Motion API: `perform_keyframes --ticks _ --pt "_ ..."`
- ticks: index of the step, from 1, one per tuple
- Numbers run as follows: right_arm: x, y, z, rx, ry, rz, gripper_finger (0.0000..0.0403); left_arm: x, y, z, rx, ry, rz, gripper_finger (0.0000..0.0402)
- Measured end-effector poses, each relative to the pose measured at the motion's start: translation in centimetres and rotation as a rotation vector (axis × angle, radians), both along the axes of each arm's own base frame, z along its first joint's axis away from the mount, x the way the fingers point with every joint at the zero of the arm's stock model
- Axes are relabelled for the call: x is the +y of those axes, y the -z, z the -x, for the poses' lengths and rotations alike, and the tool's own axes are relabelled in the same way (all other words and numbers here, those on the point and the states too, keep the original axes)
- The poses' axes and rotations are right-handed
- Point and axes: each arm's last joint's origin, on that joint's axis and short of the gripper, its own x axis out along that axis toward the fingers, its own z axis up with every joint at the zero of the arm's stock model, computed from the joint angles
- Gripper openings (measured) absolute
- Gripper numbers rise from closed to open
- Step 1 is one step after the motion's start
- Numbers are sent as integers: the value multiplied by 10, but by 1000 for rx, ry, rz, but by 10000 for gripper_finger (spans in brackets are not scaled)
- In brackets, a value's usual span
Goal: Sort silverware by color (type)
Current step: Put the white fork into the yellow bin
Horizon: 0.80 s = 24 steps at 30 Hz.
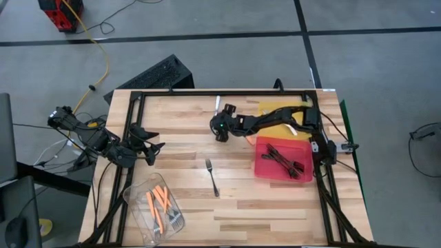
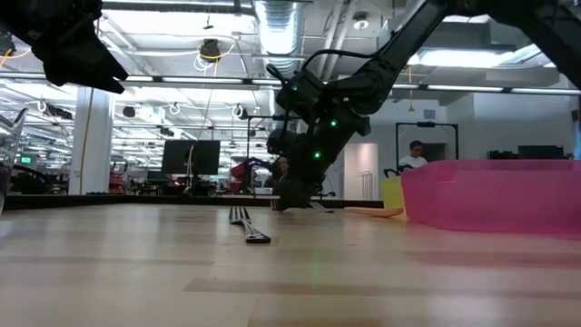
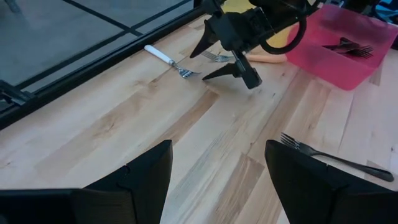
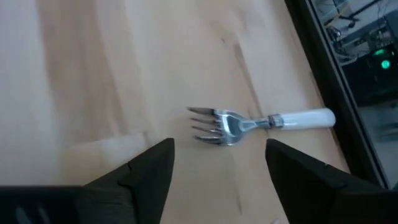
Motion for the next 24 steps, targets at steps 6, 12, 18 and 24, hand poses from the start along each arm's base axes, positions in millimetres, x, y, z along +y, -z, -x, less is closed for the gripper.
perform_keyframes --ticks 6,12,18,24 --pt "-3 0 0 -19 11 -24 224 0 0 0 0 0 0 242" --pt "7 0 -3 8 -72 -17 173 0 0 0 0 0 0 242" --pt "26 -8 -1 133 -140 -21 160 0 0 0 1 1 1 242" --pt "27 -39 -10 251 -178 -36 171 0 0 0 7 3 -7 242"
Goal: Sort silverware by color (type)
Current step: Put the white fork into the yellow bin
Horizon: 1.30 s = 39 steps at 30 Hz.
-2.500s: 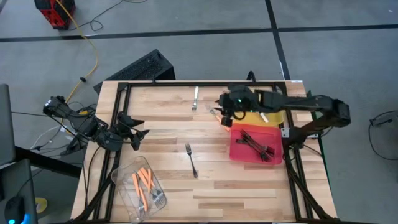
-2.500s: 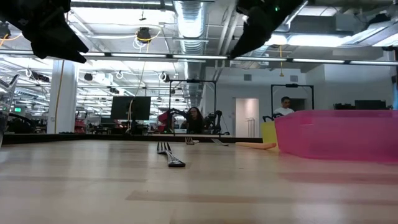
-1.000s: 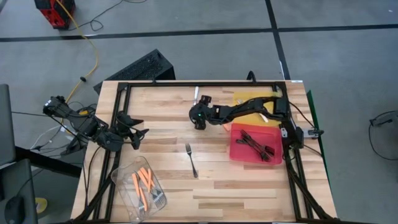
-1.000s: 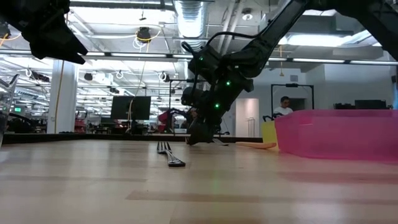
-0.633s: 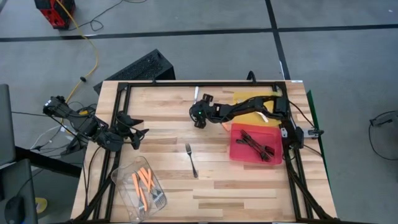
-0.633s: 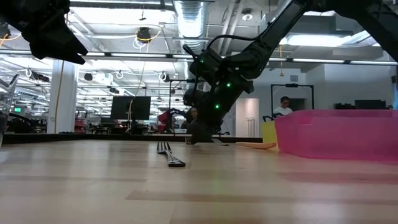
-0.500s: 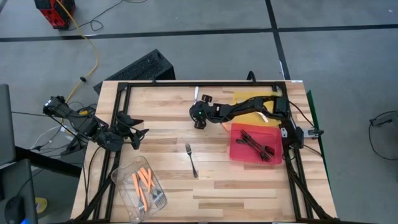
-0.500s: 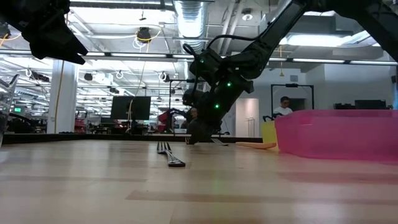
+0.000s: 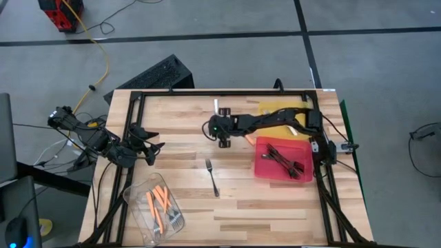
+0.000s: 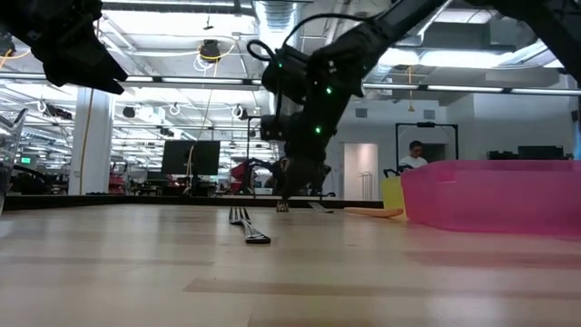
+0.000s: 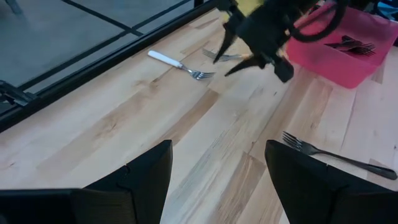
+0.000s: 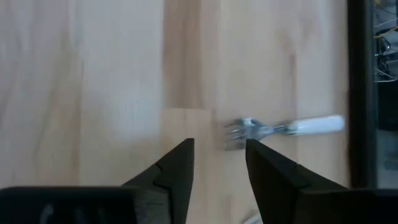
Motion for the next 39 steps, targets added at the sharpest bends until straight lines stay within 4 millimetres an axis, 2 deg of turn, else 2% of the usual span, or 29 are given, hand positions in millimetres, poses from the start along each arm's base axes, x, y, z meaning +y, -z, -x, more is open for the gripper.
perform_keyframes --ticks 4,10,14,20,29,34,39 --pt "-7 -11 -1 18 -23 -53 184 0 0 0 -2 -3 -5 242" --pt "-9 -11 -2 2 -74 -134 197 0 0 0 -1 -2 -7 242" --pt "-9 -12 -4 -21 -76 -121 199 0 0 0 -1 -2 -7 242" --pt "-21 -13 -3 -53 -37 -120 197 0 0 0 -1 -2 -6 242" --pt "-25 -9 -1 -62 -27 -149 197 0 0 0 -1 -2 -6 242" --pt "-26 0 -2 -33 -36 -127 200 0 0 0 -1 -2 -7 242" --pt "-25 -2 -1 -35 -32 -142 222 0 0 0 0 -2 -7 242"
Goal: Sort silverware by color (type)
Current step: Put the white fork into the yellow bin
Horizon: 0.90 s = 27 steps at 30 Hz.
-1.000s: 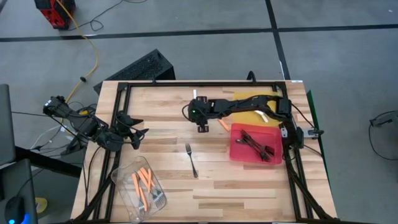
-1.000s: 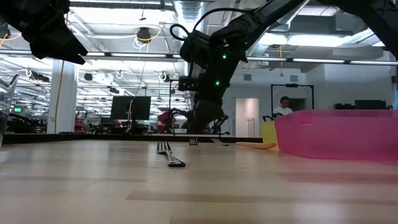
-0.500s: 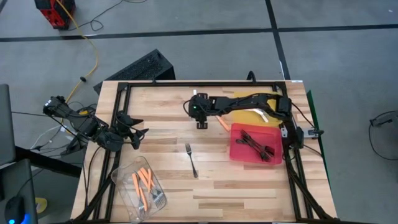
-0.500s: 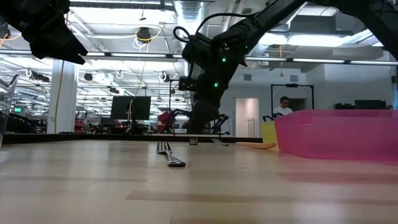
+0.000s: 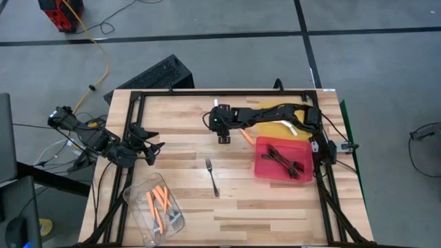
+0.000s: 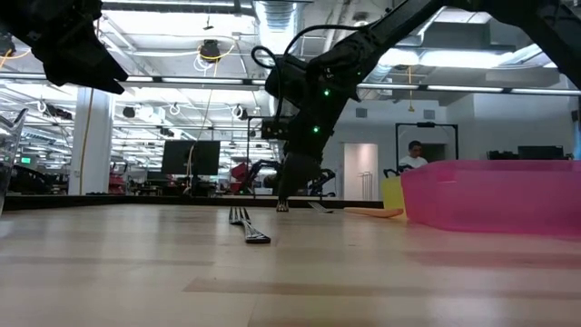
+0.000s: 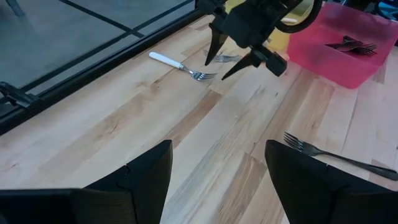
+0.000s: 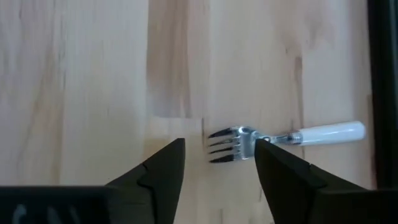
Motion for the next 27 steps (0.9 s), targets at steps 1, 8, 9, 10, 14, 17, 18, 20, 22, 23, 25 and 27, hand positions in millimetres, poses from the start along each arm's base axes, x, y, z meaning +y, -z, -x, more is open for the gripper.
perform_keyframes --ticks 1,8,9,10,14,17,18,20,22,23,25,27 --pt "0 1 0 1 1 -2 229 0 0 0 0 0 0 242" --pt "0 1 2 11 23 -14 249 0 0 0 -2 -4 -4 242" --pt "0 1 1 9 33 -2 249 0 0 0 -2 -4 -4 242" --pt "-1 2 1 8 46 18 249 0 0 0 -2 -4 -4 242" --pt "-6 8 1 19 78 46 249 0 0 0 -3 -6 -6 242" --pt "-9 16 -2 6 91 23 249 0 0 0 -4 -6 -6 242" --pt "-9 19 -1 23 97 21 249 0 0 0 -4 -6 -6 242" --pt "-9 18 -1 25 102 37 249 0 0 0 -4 -7 -6 242" --pt "-9 18 -2 8 103 40 249 0 0 0 -4 -7 -7 242" --pt "-9 19 -3 11 102 39 249 0 0 0 -4 -7 -7 242" --pt "-9 20 -2 13 105 35 246 0 0 0 -4 -8 -8 242" --pt "-10 19 -2 10 109 34 238 0 0 0 -4 -9 -9 242"
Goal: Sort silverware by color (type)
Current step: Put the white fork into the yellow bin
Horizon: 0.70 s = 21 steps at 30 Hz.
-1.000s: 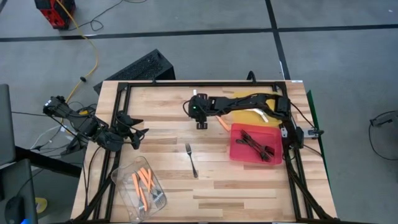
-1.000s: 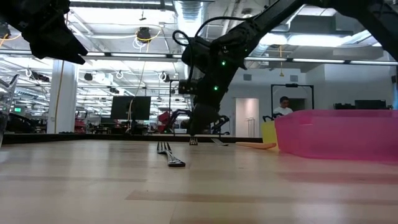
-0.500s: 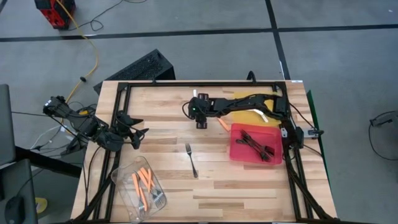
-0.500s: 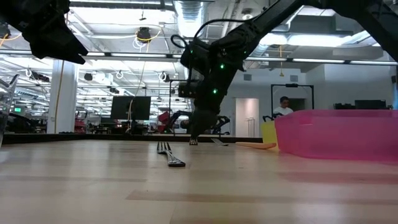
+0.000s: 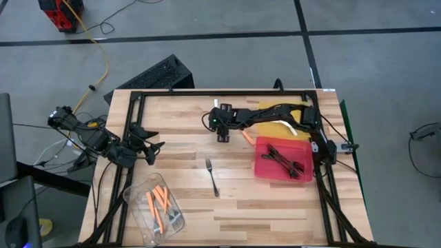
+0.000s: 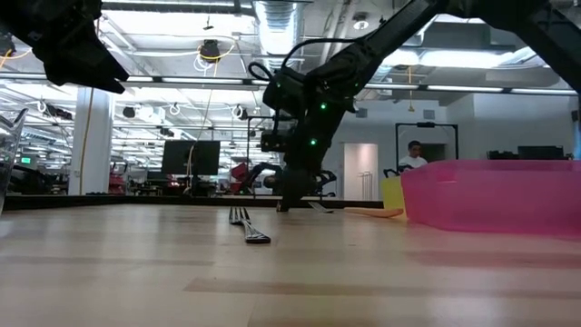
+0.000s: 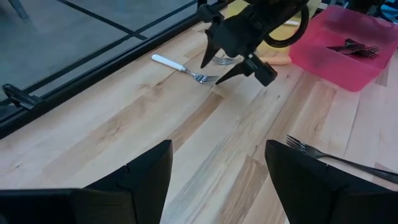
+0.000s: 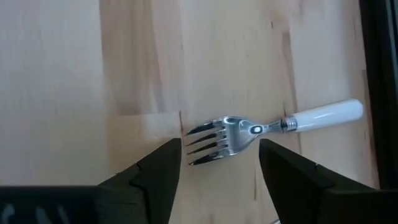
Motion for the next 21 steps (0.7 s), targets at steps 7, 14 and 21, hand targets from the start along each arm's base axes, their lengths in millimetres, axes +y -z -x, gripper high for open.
perform_keyframes --ticks 7,14,21 --pt "0 0 0 1 0 -1 180 0 0 0 -1 -1 0 242" --pt "1 1 0 -8 -21 -37 89 0 0 0 -1 -2 -2 242" --pt "1 -2 -1 -16 -4 -12 24 0 0 0 -1 -2 -1 242"
